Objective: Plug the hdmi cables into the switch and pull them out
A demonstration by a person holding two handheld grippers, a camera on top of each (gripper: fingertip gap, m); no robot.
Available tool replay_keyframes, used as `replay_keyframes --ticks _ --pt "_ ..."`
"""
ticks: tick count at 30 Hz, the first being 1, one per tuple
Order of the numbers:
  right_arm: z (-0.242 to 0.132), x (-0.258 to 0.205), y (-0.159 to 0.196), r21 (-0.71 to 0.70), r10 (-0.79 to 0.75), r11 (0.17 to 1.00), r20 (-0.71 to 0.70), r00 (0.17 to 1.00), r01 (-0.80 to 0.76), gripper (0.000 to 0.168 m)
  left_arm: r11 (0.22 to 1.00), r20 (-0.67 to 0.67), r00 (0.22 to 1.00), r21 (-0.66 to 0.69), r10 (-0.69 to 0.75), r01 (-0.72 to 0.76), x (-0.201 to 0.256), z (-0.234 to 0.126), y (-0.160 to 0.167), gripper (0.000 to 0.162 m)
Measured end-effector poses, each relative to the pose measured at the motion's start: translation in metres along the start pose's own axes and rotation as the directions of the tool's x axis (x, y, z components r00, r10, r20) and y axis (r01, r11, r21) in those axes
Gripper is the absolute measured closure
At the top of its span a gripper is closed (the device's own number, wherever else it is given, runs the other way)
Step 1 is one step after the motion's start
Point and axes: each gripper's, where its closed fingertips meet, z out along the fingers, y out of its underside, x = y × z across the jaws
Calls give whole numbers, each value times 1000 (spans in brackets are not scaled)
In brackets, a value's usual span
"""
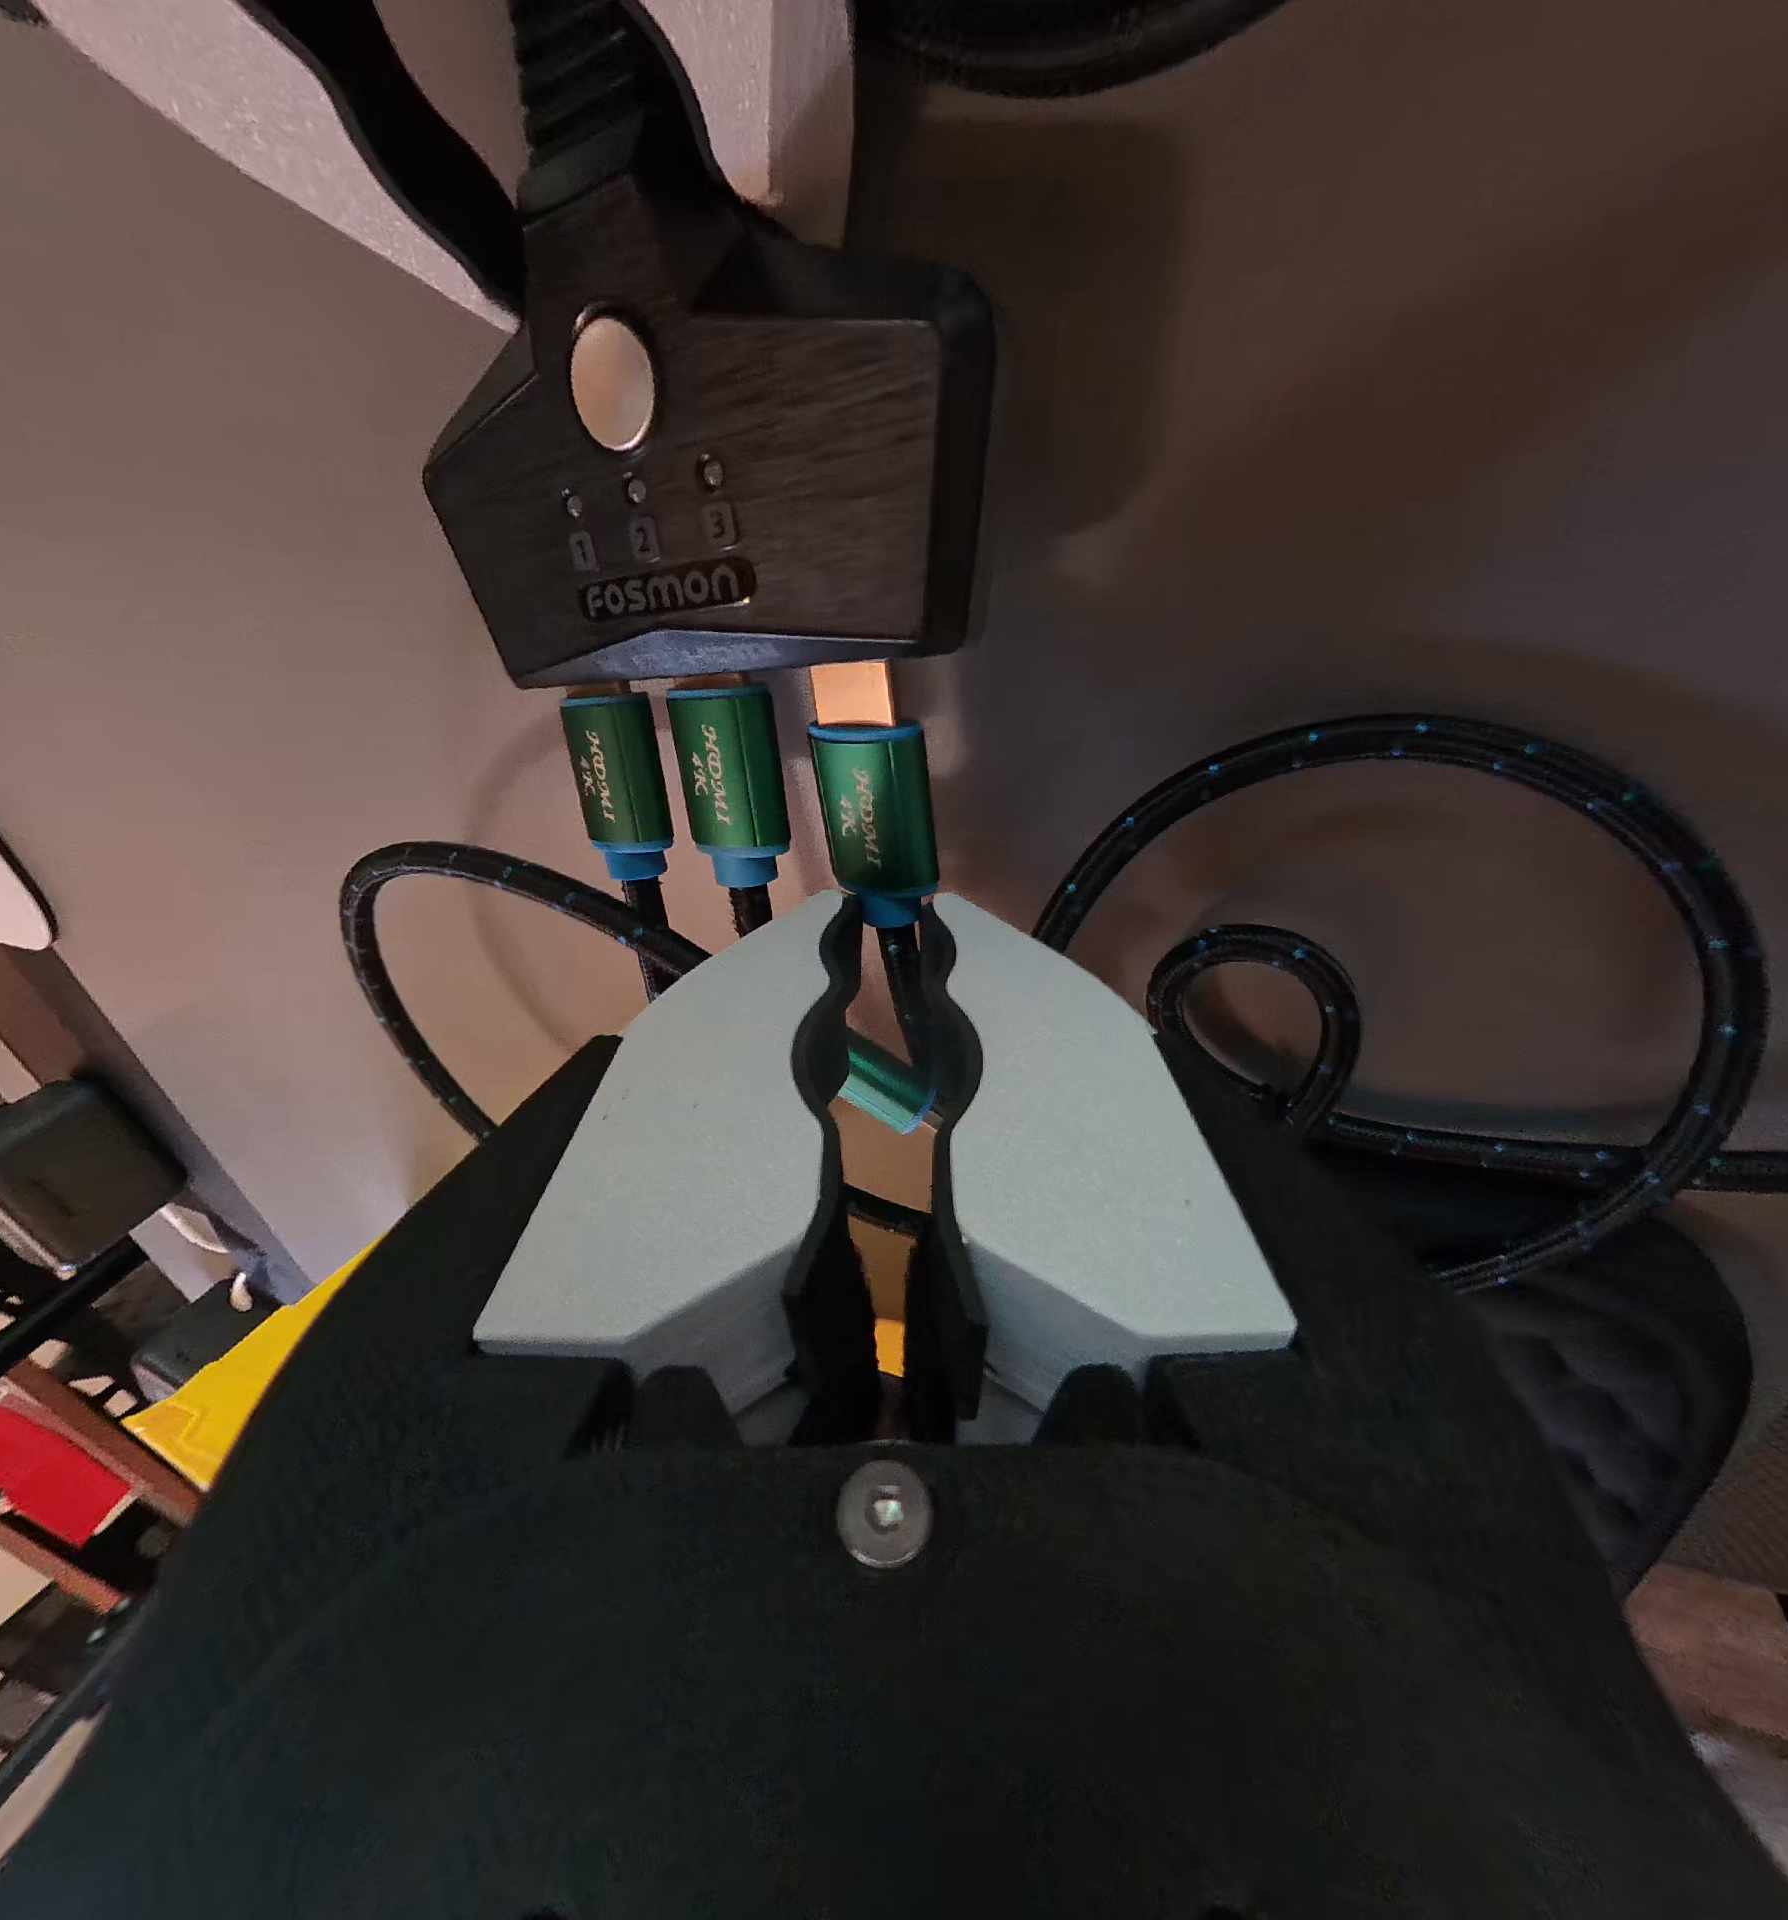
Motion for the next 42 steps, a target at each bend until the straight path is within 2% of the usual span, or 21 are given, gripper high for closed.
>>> replay_keyframes --ticks 5,13,21,28,32,38,42 --pt "0 -1 1 -28 17 999 -2 1000 -17 128 998 -43 999 49 -33 35 1 -2 -1 152" --pt "0 -2 2 -21 26 999 15 1000 -26 128 999 26 1000 43 -13 12 -1 -3 -2 152" --pt "0 -2 2 -15 29 999 17 999 -29 128 999 -26 1000 38 -17 18 1 -5 -2 152" --pt "1 -1 2 -8 41 999 19 999 -41 128 1000 -2 1000 3 -16 16 1 -2 -2 152" --pt "1 -3 1 1 48 999 22 999 -48 129 999 -50 998 35 -39 41 5 -5 -4 152" --pt "1 -3 -2 -12 125 992 31 992 -125 128 997 -37 999 -77 -7 4 10 -6 -3 152" --pt "0 -5 2 -40 151 988 37 988 -149 128 996 -32 999 -81 34 -37 8 -2 -4 151"
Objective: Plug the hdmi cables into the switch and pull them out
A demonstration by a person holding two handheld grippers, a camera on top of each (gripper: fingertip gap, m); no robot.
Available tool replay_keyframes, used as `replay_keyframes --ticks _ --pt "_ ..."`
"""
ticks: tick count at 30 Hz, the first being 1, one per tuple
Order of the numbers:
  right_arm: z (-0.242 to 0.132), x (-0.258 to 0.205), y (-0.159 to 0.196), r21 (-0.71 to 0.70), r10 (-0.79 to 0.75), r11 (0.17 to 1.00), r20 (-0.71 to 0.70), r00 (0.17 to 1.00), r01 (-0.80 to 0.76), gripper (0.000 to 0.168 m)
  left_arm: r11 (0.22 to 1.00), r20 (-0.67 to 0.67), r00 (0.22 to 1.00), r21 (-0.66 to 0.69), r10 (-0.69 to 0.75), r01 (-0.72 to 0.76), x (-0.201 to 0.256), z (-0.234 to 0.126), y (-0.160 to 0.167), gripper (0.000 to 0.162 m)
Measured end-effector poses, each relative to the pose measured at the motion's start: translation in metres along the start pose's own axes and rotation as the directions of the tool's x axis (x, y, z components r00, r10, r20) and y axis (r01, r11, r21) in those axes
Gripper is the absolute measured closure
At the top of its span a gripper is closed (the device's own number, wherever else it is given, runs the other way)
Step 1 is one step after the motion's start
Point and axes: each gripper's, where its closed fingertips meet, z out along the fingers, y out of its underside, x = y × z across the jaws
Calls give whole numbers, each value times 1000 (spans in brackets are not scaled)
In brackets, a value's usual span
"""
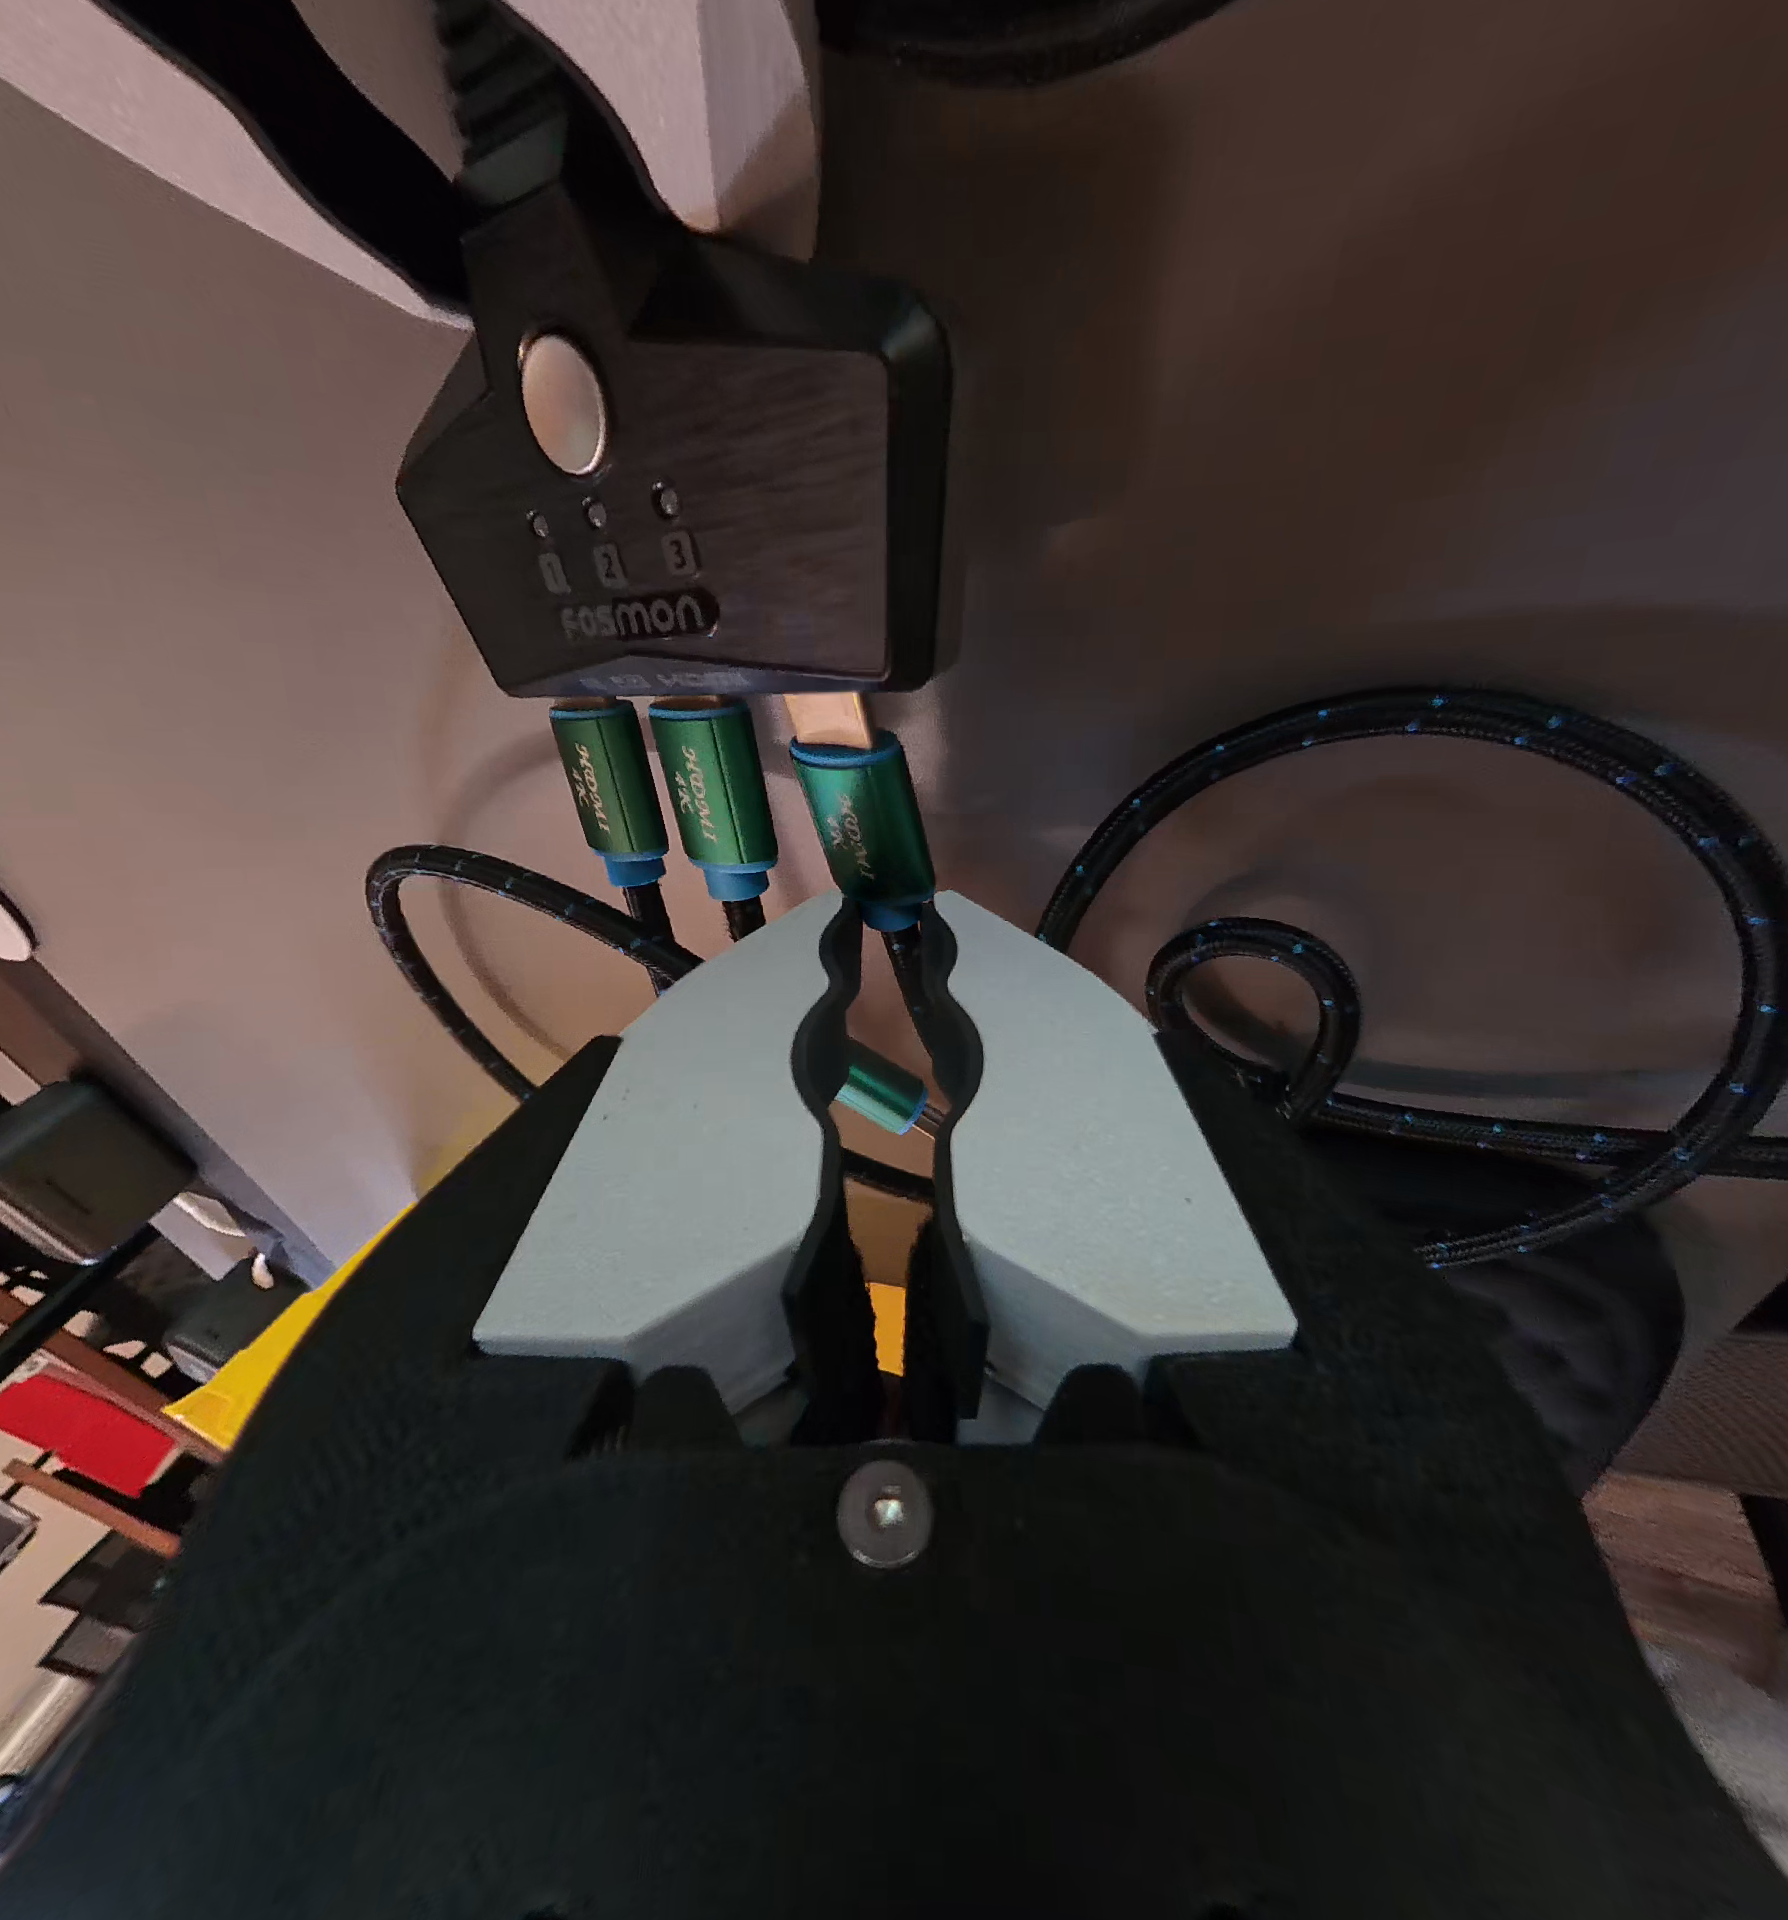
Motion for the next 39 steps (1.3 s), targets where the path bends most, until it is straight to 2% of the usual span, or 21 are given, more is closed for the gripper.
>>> replay_keyframes --ticks 3,7,9,13,17,20,25,28,30,33,35,37,39 --pt "-2 -1 0 0 30 1000 28 999 -30 128 1000 13 1000 -8 23 -23 -2 -3 -1 151" --pt "2 1 1 -81 -20 997 -3 1000 20 128 980 37 991 -159 131 -123 -3 -4 0 152" --pt "1 2 2 -114 -29 993 -16 999 27 128 970 39 986 -192 159 -149 -4 -3 -1 152" --pt "-1 3 4 -99 -12 995 -9 1000 11 129 987 27 993 -110 118 -114 -5 -3 -6 152" --pt "-2 8 4 -136 -17 991 -31 999 13 129 994 -43 995 -62 87 -89 -4 4 -7 152" --pt "-2 8 4 -105 4 994 -29 1000 -7 129 996 -72 994 -12 83 -84 -5 3 -8 152" --pt "-2 9 4 -127 8 992 -40 999 -13 129 975 -47 984 -131 174 -179 -6 6 -7 150" --pt "-3 8 3 -143 64 987 -63 996 -73 129 971 -20 994 -214 108 -110 -6 7 -6 150" --pt "-3 8 4 -164 83 982 -90 992 -97 129 974 0 998 -219 64 -63 -6 8 -6 150" --pt "-2 6 4 -167 78 981 -104 991 -95 128 988 20 1000 -152 23 -20 -7 7 -2 149" --pt "-2 3 3 -132 99 985 -78 992 -109 128 998 15 999 -46 -33 34 -9 1 -1 148" --pt "-4 2 2 -100 124 987 -55 991 -129 128 992 -25 996 89 -88 90 -6 -6 -1 129" --pt "-5 3 4 -101 106 989 -57 993 -112 128 978 -11 994 176 -112 112 -8 -12 4 124"
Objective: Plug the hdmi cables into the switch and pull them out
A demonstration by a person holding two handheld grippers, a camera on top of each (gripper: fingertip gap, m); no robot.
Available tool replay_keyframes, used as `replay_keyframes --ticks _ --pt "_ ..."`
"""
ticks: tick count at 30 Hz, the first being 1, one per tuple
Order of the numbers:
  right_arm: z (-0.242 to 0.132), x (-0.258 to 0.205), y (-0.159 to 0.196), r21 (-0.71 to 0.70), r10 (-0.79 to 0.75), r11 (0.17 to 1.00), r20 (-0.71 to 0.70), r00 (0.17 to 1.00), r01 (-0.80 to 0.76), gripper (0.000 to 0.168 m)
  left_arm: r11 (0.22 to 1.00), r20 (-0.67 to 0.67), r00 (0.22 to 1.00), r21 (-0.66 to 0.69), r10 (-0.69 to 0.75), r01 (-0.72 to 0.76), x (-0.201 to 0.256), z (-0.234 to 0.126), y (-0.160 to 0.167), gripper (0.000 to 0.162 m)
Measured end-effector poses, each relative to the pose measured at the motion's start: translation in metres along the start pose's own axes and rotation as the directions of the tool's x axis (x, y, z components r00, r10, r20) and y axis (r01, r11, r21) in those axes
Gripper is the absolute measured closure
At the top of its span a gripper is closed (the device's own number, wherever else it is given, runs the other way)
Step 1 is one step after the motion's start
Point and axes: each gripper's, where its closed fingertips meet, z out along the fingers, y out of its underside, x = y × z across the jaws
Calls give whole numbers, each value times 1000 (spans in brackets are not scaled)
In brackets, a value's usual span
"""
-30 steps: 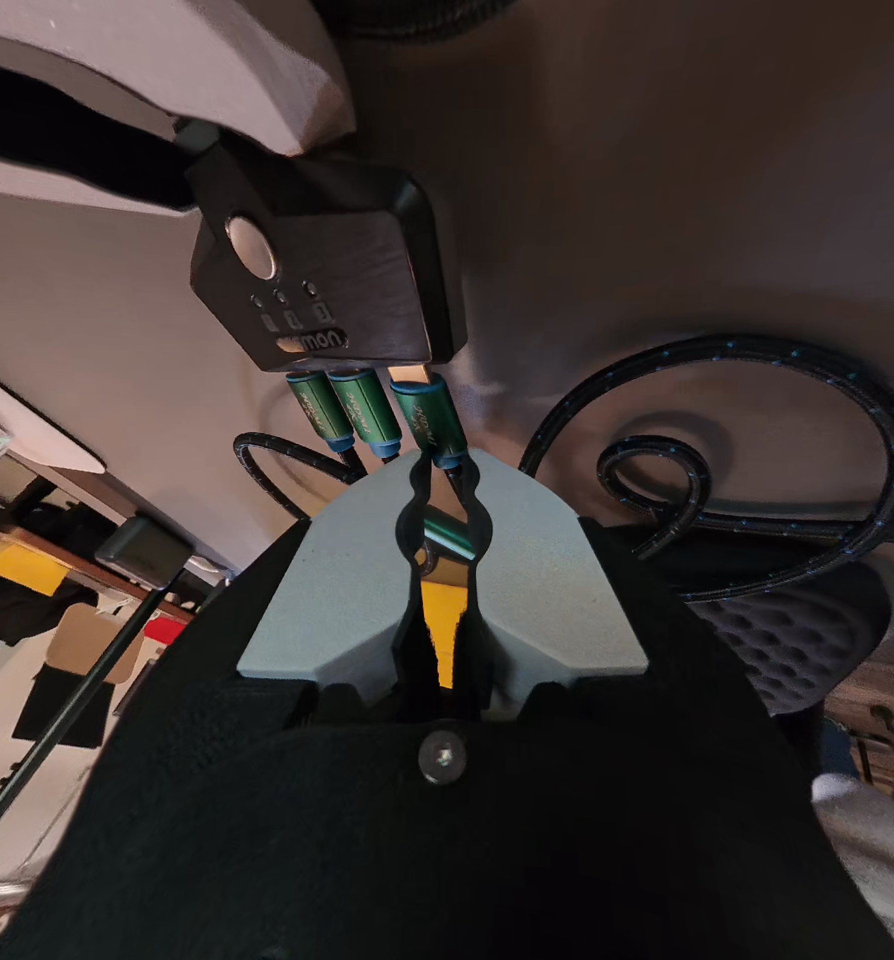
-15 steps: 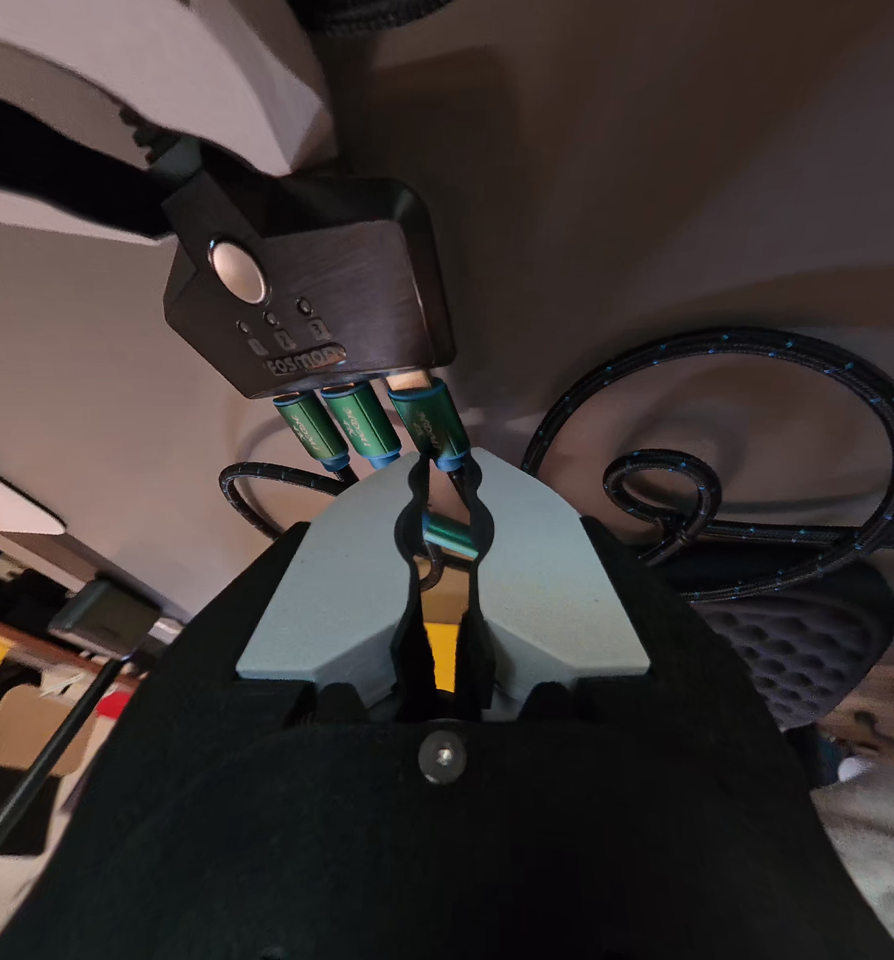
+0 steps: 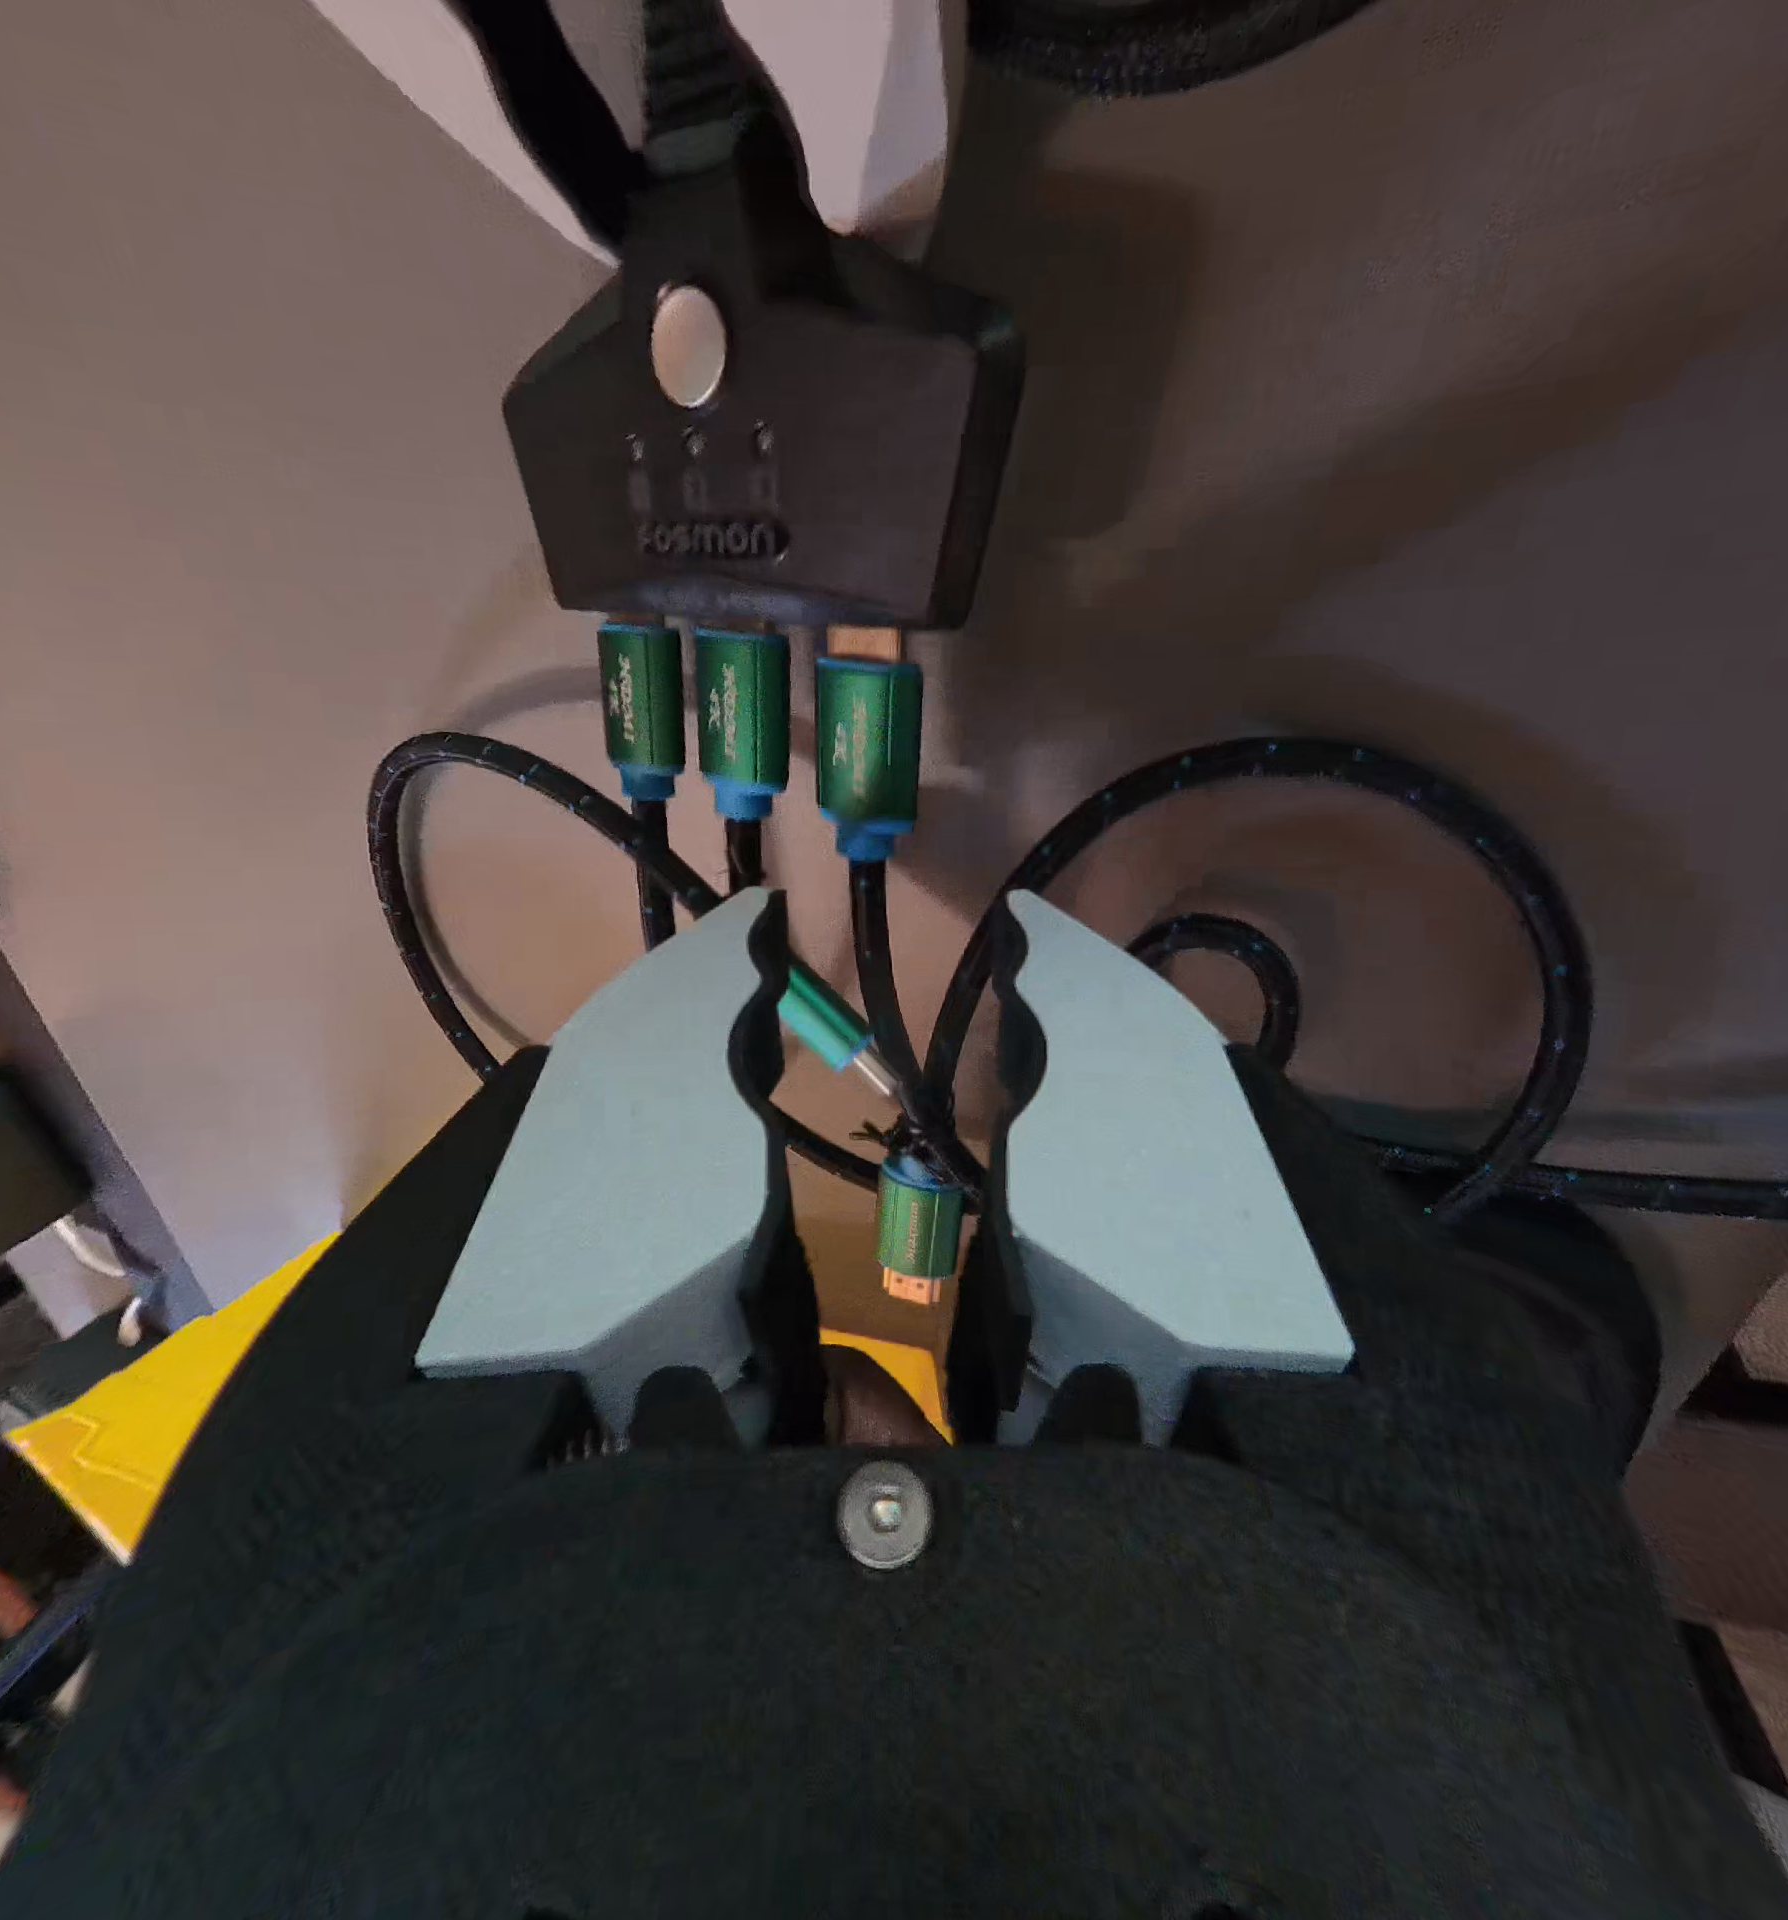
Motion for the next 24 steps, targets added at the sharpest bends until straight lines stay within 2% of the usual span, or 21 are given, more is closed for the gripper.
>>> replay_keyframes --ticks 4,7,9,12,16,24 --pt "1 -1 -1 11 -36 999 -1 999 36 128 977 28 999 211 -26 19 6 4 -8 133" --pt "2 -3 -3 36 -70 997 8 998 70 128 968 123 990 248 -64 32 -4 13 -2 144" --pt "3 -4 -3 54 -88 995 9 996 87 128 954 98 991 296 -87 54 -2 17 -2 153" --pt "2 -4 -4 78 -112 991 5 994 111 128 927 83 992 372 -90 52 0 16 -5 155" --pt "5 -4 -3 61 -111 992 0 994 111 127 927 97 994 374 -57 16 2 14 -9 156" --pt "5 -2 -5 36 -64 997 -31 997 65 129 972 158 987 227 24 -60 -1 19 -6 156"
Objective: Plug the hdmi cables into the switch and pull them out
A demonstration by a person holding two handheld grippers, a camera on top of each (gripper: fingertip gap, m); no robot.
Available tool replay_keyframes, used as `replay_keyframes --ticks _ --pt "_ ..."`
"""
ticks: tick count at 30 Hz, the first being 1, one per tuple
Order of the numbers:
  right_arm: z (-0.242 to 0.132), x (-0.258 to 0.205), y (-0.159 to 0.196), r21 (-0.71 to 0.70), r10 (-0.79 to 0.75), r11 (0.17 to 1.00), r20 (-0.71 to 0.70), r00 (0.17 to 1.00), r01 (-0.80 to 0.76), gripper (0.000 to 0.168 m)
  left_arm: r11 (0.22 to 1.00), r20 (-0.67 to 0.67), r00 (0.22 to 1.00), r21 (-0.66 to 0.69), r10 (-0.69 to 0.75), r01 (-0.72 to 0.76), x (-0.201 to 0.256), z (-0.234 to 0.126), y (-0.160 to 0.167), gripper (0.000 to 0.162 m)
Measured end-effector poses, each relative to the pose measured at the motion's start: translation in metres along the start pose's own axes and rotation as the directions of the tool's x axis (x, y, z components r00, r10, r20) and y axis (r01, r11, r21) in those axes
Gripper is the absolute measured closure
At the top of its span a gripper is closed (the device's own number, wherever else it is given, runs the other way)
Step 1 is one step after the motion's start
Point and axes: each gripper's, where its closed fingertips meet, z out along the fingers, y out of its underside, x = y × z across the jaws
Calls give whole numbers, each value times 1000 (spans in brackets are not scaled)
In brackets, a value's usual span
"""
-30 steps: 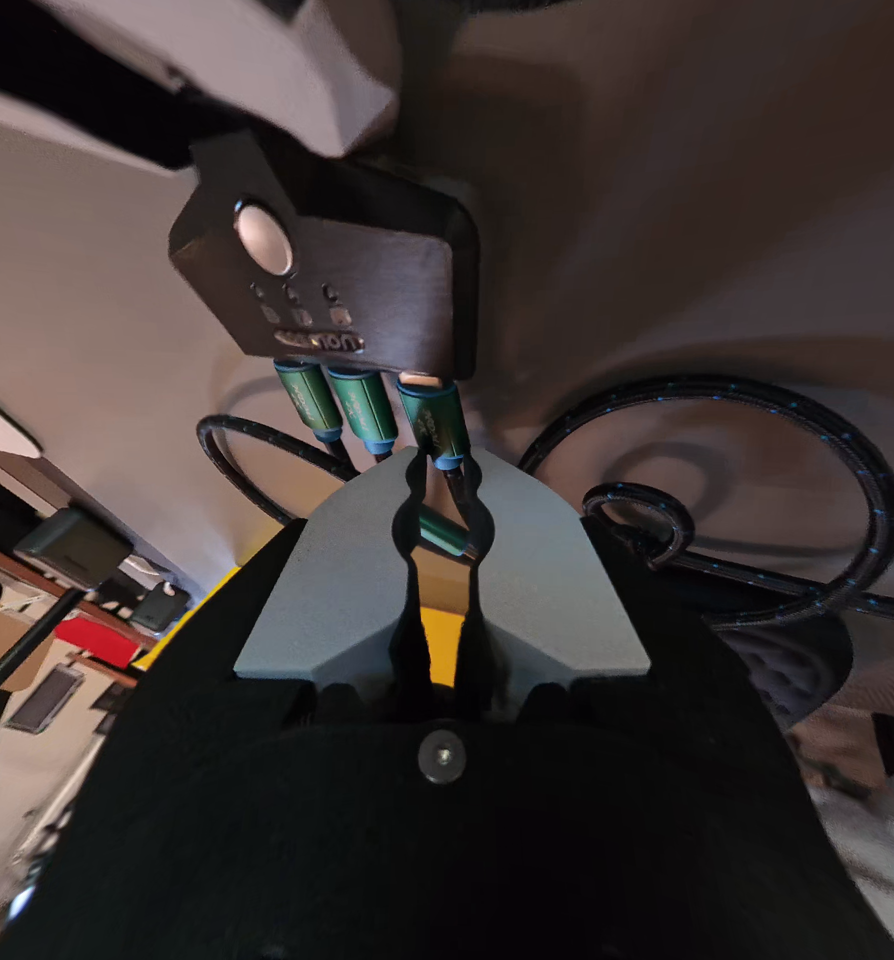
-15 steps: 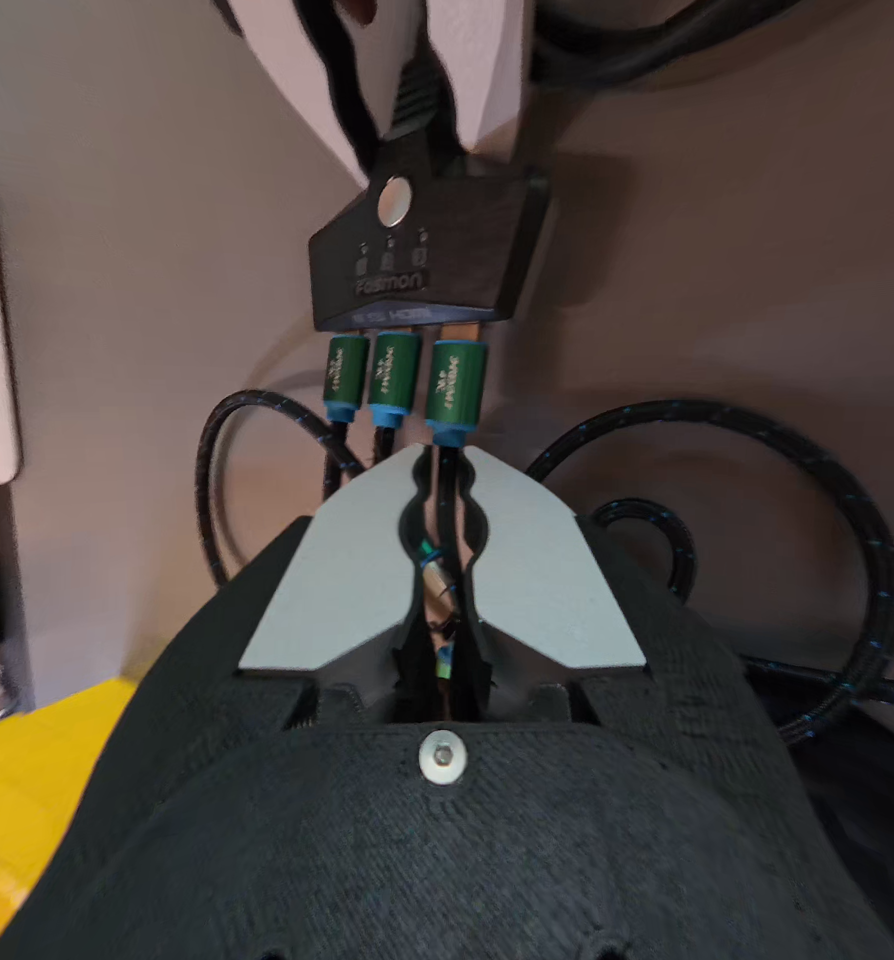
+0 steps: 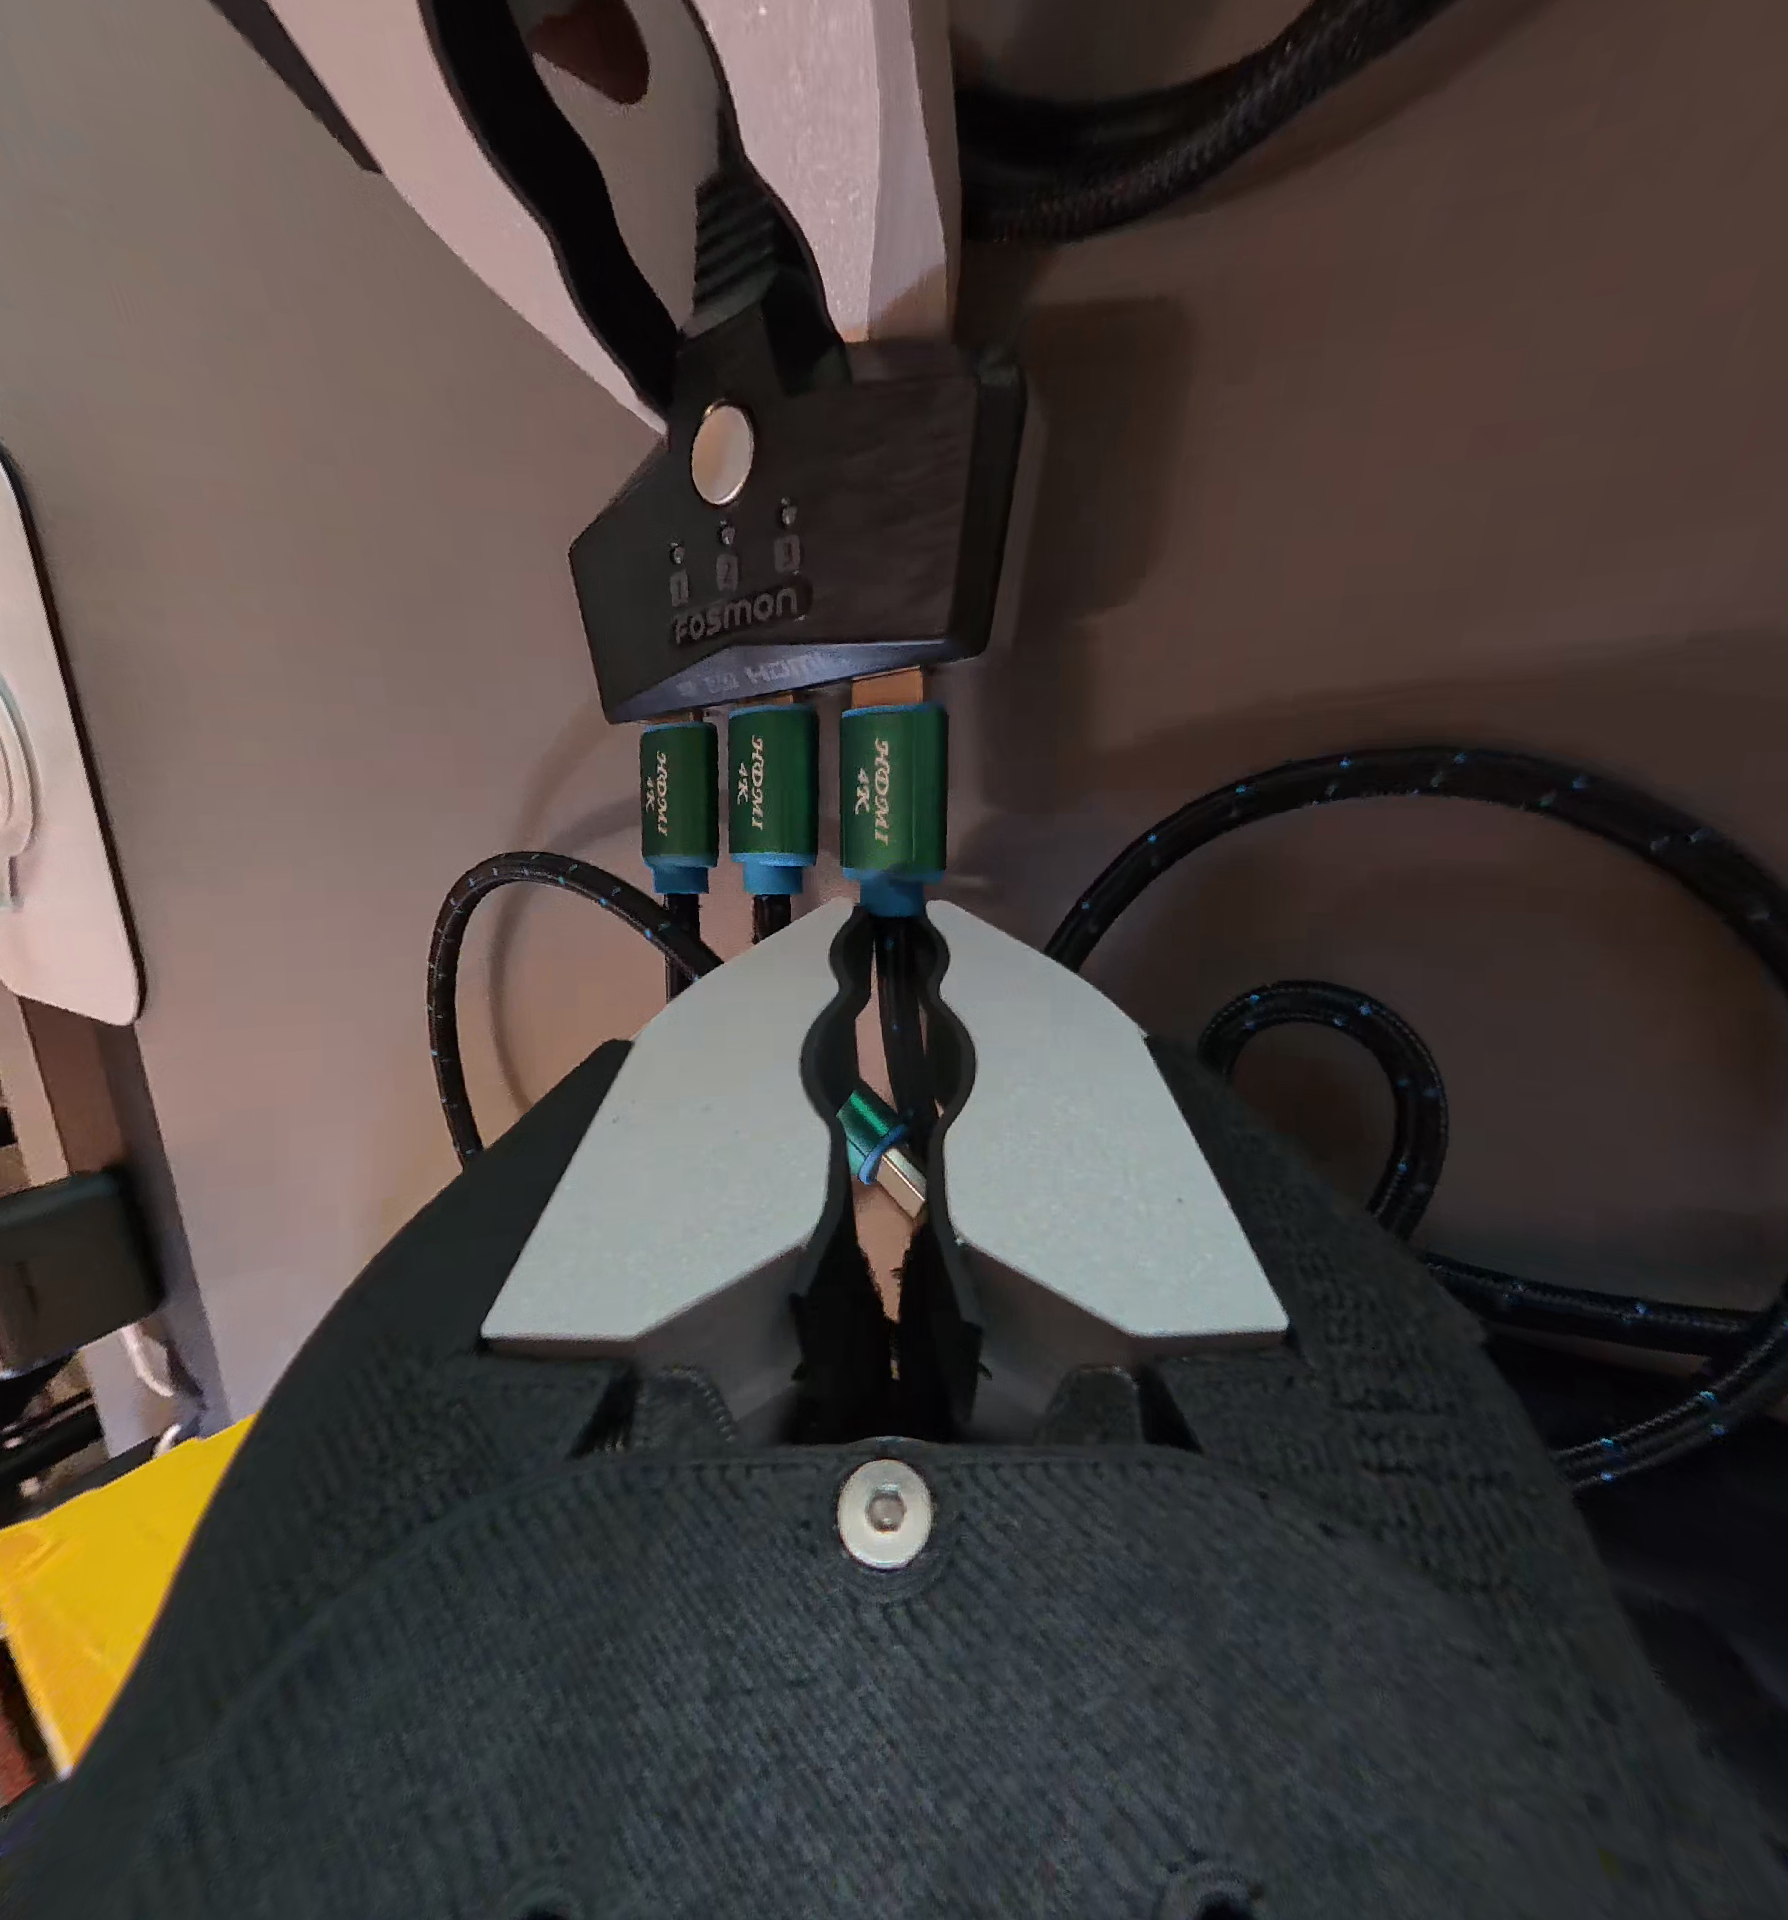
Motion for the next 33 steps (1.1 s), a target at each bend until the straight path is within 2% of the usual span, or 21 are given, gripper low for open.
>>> replay_keyframes --ticks 7,12,14,15,17,20,23,26,29,30,31,33 --pt "-1 0 1 -36 3 999 -17 1000 -3 129 1000 -51 999 -28 -7 5 0 -1 -1 156" --pt "0 -8 0 31 -12 999 51 999 10 126 992 -82 994 98 -78 85 3 -7 0 154" --pt "2 -15 -4 70 -49 997 96 994 42 104 991 -91 990 79 -104 111 3 -7 5 154" --pt "4 -16 -5 84 -75 994 89 993 68 100 993 -83 992 62 -90 96 3 -7 7 154" --pt "7 -8 -11 113 -117 987 -15 993 118 90 998 -61 997 51 -35 39 4 -7 5 154" --pt "8 -5 -14 117 -130 984 -66 989 137 95 999 -3 999 9 48 -48 2 -9 6 155" --pt "11 -7 -19 103 -125 986 -85 988 133 96 981 71 983 -101 172 -164 -1 -14 10 155" --pt "10 -9 -22 84 -150 984 -105 983 159 101 950 71 962 -193 263 -245 -1 -16 11 156" --pt "8 -11 -27 47 -243 966 -162 957 253 106 914 69 940 -265 335 -307 -2 -13 13 156" --pt "9 -17 -32 67 -285 952 -152 947 297 111 903 77 933 -289 352 -317 -3 -11 11 157" --pt "11 -23 -35 63 -321 941 -149 935 333 108 881 93 923 -347 374 -322 -7 -8 15 156" --pt "15 -42 -42 137 -294 944 -55 954 299 108 872 118 914 -367 388 -323 -8 0 17 155"
